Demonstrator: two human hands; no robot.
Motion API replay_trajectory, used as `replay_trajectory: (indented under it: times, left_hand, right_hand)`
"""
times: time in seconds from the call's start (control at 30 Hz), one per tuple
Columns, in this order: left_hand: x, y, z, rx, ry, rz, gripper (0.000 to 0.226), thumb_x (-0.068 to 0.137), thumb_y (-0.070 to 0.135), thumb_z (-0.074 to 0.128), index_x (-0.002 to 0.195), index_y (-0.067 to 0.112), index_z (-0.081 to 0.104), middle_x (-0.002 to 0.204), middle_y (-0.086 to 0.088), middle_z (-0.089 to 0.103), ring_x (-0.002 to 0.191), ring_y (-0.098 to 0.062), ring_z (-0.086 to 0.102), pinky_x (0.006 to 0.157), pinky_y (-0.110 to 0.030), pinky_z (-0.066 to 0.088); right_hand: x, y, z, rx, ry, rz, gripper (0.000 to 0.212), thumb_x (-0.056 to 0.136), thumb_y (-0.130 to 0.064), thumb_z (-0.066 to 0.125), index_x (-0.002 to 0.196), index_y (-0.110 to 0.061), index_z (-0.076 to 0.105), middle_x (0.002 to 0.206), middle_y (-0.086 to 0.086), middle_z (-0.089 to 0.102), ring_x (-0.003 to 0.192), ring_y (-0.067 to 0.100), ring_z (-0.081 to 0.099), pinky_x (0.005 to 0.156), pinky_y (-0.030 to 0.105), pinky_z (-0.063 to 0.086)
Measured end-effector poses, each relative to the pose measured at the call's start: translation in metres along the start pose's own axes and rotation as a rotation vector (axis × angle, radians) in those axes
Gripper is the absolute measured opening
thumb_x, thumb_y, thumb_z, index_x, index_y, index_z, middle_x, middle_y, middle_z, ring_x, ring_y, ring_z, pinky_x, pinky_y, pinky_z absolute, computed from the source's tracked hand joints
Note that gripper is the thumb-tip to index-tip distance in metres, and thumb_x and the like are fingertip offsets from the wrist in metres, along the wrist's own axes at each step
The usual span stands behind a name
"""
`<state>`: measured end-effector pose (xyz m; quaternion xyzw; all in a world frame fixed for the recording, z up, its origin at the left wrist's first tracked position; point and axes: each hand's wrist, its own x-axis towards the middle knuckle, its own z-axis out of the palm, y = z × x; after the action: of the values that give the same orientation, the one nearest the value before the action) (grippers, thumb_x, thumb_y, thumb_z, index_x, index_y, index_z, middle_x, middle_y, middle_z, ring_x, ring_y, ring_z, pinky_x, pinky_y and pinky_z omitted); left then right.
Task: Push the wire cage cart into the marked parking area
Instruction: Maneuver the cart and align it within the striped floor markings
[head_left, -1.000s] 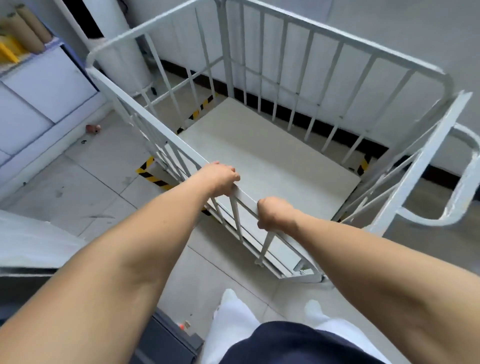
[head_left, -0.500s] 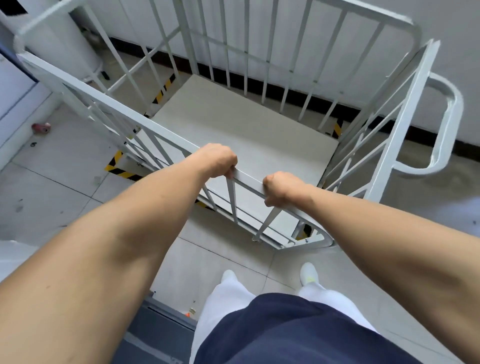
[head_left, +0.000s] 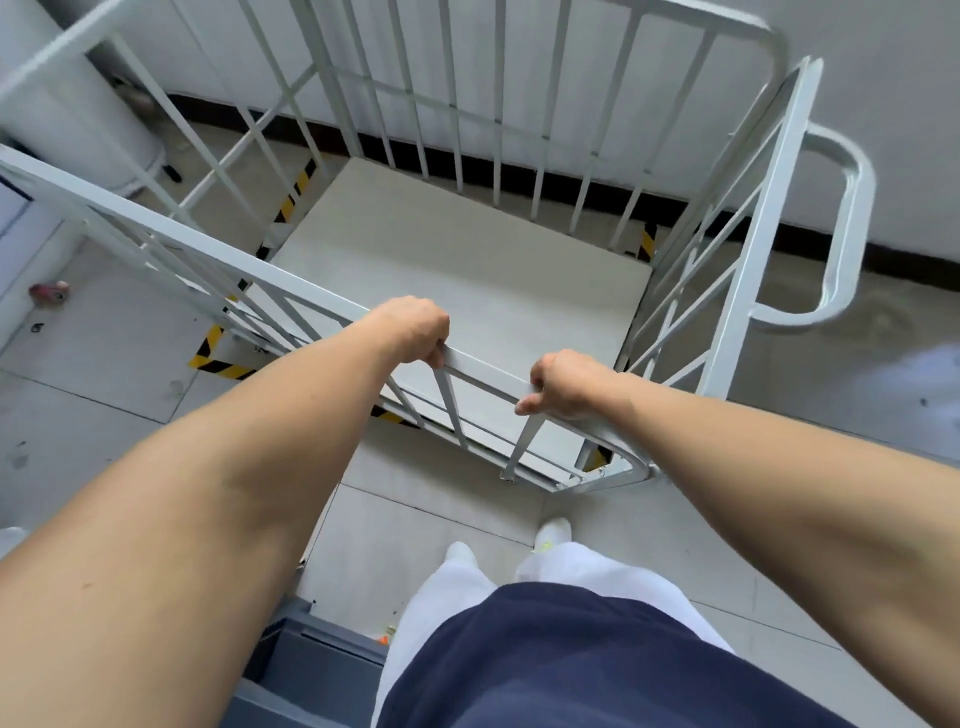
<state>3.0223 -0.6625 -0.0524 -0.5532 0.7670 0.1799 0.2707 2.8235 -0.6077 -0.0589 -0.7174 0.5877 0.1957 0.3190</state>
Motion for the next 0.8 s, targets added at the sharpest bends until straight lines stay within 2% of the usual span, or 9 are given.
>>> replay_trajectory:
  times: [0.1,0.17,0.23,0.4,0.6,0.7,0.73,0.8]
  left_hand:
    - [0.003,0.001,-0.006,0.014,-0.028,0.012,0.026,0.082,0.027,0.073,0.104,0.015,0.073,0.105,-0.008,0.069,0.095,-0.030,0.063,0.070,-0.026,0.040]
    - [0.004,0.001,-0.008,0.029,-0.042,0.035,0.026,0.081,0.029,0.073,0.104,0.015,0.073,0.105,-0.008,0.070,0.098,-0.030,0.064,0.070,-0.026,0.041]
    - [0.005,0.000,-0.010,0.052,-0.055,0.054,0.027,0.082,0.031,0.072,0.104,0.016,0.073,0.105,-0.008,0.070,0.095,-0.029,0.063,0.069,-0.026,0.041]
    - [0.004,0.001,-0.017,0.113,-0.085,0.106,0.030,0.083,0.033,0.071,0.106,0.015,0.072,0.105,-0.010,0.068,0.082,-0.026,0.053,0.066,-0.027,0.038]
    - [0.002,-0.001,-0.012,0.120,-0.069,0.113,0.029,0.085,0.031,0.069,0.105,0.011,0.072,0.106,-0.012,0.068,0.081,-0.027,0.053,0.066,-0.028,0.039]
    - [0.003,0.000,-0.011,0.096,-0.064,0.086,0.028,0.085,0.029,0.070,0.104,0.010,0.072,0.104,-0.013,0.068,0.080,-0.027,0.054,0.067,-0.027,0.040]
    - [0.003,0.000,-0.011,0.085,-0.064,0.078,0.028,0.084,0.029,0.070,0.104,0.009,0.072,0.103,-0.013,0.069,0.080,-0.028,0.054,0.067,-0.028,0.040]
    - [0.002,0.001,-0.009,0.075,-0.048,0.069,0.026,0.084,0.028,0.071,0.103,0.009,0.073,0.102,-0.013,0.069,0.080,-0.028,0.055,0.067,-0.027,0.041]
  right_hand:
    - [-0.006,0.017,-0.005,0.003,-0.053,0.012,0.057,0.086,-0.053,0.058,0.102,0.000,0.067,0.095,0.017,0.067,0.092,0.032,0.061,0.073,0.031,0.045]
    - [-0.009,0.023,-0.005,0.014,-0.081,0.040,0.056,0.087,-0.054,0.057,0.092,0.002,0.063,0.085,0.015,0.060,0.082,0.029,0.054,0.069,0.029,0.040]
    - [-0.010,0.022,-0.003,0.014,-0.091,0.068,0.049,0.089,-0.053,0.055,0.082,-0.004,0.057,0.082,0.013,0.056,0.079,0.028,0.050,0.067,0.027,0.037]
    - [-0.014,0.011,-0.004,-0.002,-0.105,0.121,0.041,0.092,-0.049,0.052,0.087,-0.007,0.049,0.078,0.010,0.051,0.082,0.027,0.045,0.070,0.027,0.034]
    - [-0.012,0.004,-0.004,-0.026,-0.102,0.151,0.038,0.093,-0.044,0.053,0.090,-0.006,0.053,0.081,0.009,0.050,0.084,0.027,0.046,0.072,0.027,0.035]
    - [-0.012,0.003,-0.006,-0.062,-0.087,0.125,0.041,0.094,-0.044,0.052,0.100,-0.004,0.060,0.086,0.010,0.050,0.083,0.026,0.046,0.072,0.028,0.035]
    - [-0.011,0.005,-0.005,-0.067,-0.085,0.121,0.043,0.094,-0.044,0.052,0.099,-0.002,0.060,0.084,0.009,0.050,0.083,0.027,0.046,0.072,0.028,0.035]
    - [-0.010,0.006,-0.003,-0.073,-0.073,0.117,0.041,0.094,-0.044,0.052,0.084,-0.004,0.055,0.078,0.010,0.051,0.082,0.027,0.046,0.071,0.028,0.035]
